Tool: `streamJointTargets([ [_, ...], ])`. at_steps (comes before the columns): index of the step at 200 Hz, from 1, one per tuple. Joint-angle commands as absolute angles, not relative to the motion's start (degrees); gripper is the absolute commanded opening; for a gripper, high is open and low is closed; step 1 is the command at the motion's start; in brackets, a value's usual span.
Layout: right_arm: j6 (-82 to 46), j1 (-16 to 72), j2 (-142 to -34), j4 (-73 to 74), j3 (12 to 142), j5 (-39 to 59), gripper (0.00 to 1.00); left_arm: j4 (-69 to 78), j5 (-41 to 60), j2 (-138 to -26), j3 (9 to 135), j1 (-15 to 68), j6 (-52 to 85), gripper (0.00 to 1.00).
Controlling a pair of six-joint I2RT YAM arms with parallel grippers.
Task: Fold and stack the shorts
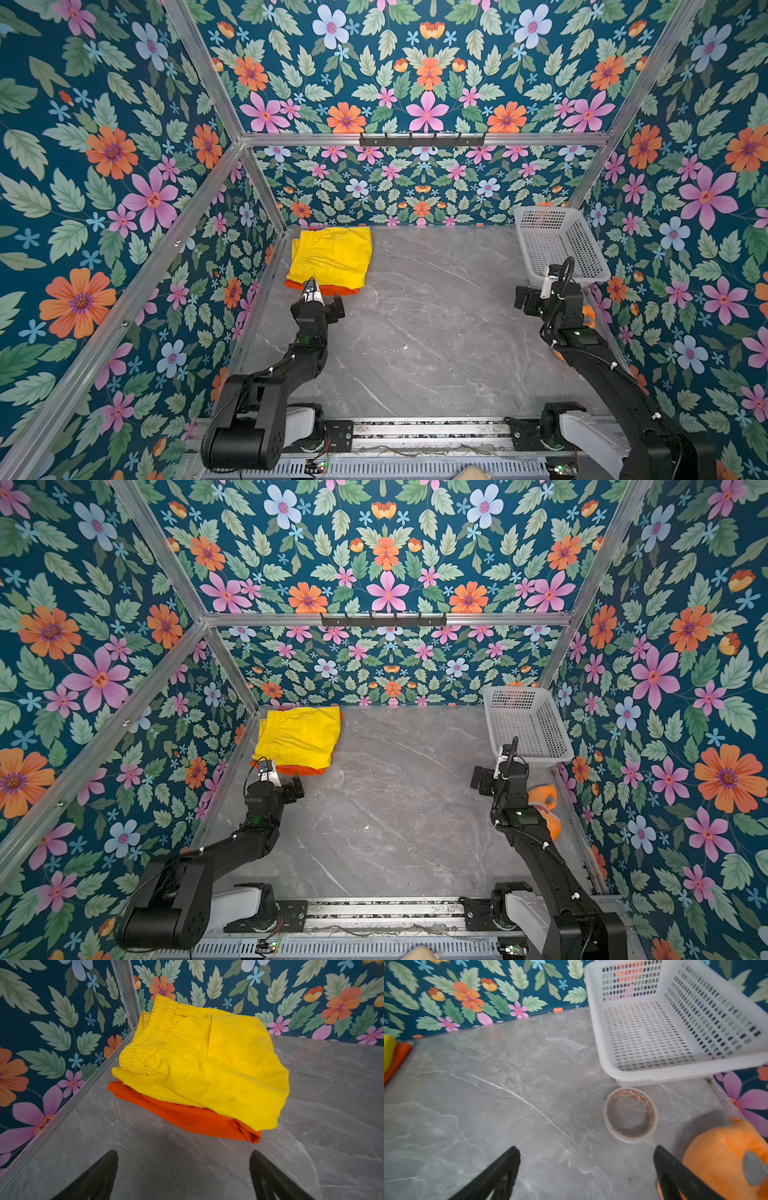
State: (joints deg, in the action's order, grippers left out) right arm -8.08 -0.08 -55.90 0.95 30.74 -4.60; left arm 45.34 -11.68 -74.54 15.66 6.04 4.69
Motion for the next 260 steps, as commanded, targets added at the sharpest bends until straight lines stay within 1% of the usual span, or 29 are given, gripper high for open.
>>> streamJointTargets([
  [1,-2.94,-3.01,-55.44,8.95,27.18,-0.74,0.99,59.75,-13.57,-80.38,15.29,6.15,0.43,1.0],
  [7,-2.27,-3.43,-55.51,10.7,26.09,-0.79,0.99,64.09,-14.17,-82.01,14.77,6.2,-0.77,1.0],
  [19,-1.5,-4.34,-55.93,15.17,23.65,-0.42,0.99,65.57,-13.3,-82.16,14.01,6.55,-2.65,1.0],
  [32,-1.75,-6.07,-57.16,21.35,20.71,2.09,0.99,71.99,-15.26,-86.26,12.32,6.3,-1.64,1.0],
  [39,-2.57,-7.28,-58.39,24.78,19.53,3.68,0.99,79.0,-14.46,-91.09,11.01,5.5,-1.22,1.0],
  [41,-2.8,-7.51,-58.81,25.62,19.14,4.04,0.99,83.05,-14.1,-93.11,10.77,5.31,-1.98,1.0],
  [47,-3.34,-8.28,-60.08,28.02,18.53,5.0,0.99,89.98,-16.21,-95.78,10.12,5.39,-2.62,1.0],
  [51,-3.48,-8.69,-60.97,29.49,18.11,5.58,0.99,86.69,-16.94,-94.21,10.2,5.4,-1.02,1.0],
  [59,-3.3,-8.92,-62.9,32.06,17.68,5.96,0.99,75.21,-17.08,-89.99,11.96,4.23,1.99,1.0],
  [66,-2.54,-8.96,-64.43,31.69,18.25,6.07,0.99,74.75,-17.52,-91.0,13.34,2.93,3.46,1.0],
  [72,-2.12,-8.99,-65.83,32.52,18.28,6.15,0.99,75.84,-15.32,-92.53,14.3,1.54,3.16,1.0],
  [85,-1.41,-9.05,-69.06,36.22,17.53,6.22,0.99,70.31,-14.57,-91.31,15.7,1.97,3.04,1.0],
  [91,-1.49,-8.99,-69.89,37.02,17.97,6.06,0.99,71.07,-14.58,-91.57,15.5,1.93,2.93,1.0],
  [99,-1.26,-9.03,-69.76,33.34,19.32,6.29,0.99,72.75,-14.74,-92.07,15.26,1.93,2.73,1.0],
  [139,-0.48,-9.03,-68.93,35.44,17.75,7.56,0.99,72.08,-14.67,-91.85,15.29,1.98,2.72,1.0],
  [161,0.04,-9.03,-67.02,36.81,16.03,10.7,0.99,72.16,-14.64,-91.85,15.29,1.93,2.72,1.0],
  [171,-2.3,-8.98,-66.91,37.9,15.35,12.7,0.99,72.14,-14.63,-91.87,15.29,1.93,2.72,1.0],
  [183,-3.55,-8.81,-67.96,41.97,14.47,15.78,0.99,72.14,-14.63,-91.85,15.29,1.93,2.72,1.0],
  [201,-4.47,-8.05,-71.62,46.36,14.74,13.55,0.99,72.16,-14.68,-91.85,15.34,1.96,2.72,1.0],
  [226,-4.5,-7.12,-84.03,57.28,15.9,13.61,0.99,72.16,-14.67,-91.85,15.3,1.94,2.74,1.0],
  [230,-4.43,-6.66,-84.4,56.02,16.57,13.25,0.99,72.16,-14.67,-91.85,15.37,1.93,2.73,1.0],
  [233,-3.58,-6.44,-82.72,51.07,17.41,13.14,0.99,72.11,-14.71,-91.85,15.34,1.93,2.72,1.0],
  [238,-3.03,-6.3,-81.33,47.74,18.09,12.52,0.99,72.16,-14.6,-91.86,15.34,1.99,2.72,1.0],
  [249,-3.64,-5.73,-83.77,54.32,17.18,10.86,0.99,72.05,-14.74,-91.93,15.38,2.02,2.72,1.0],
  [260,-3.01,-5.63,-81.72,48.27,18.19,10.68,0.99,71.99,-14.65,-91.83,15.38,2.03,2.68,1.0],
])
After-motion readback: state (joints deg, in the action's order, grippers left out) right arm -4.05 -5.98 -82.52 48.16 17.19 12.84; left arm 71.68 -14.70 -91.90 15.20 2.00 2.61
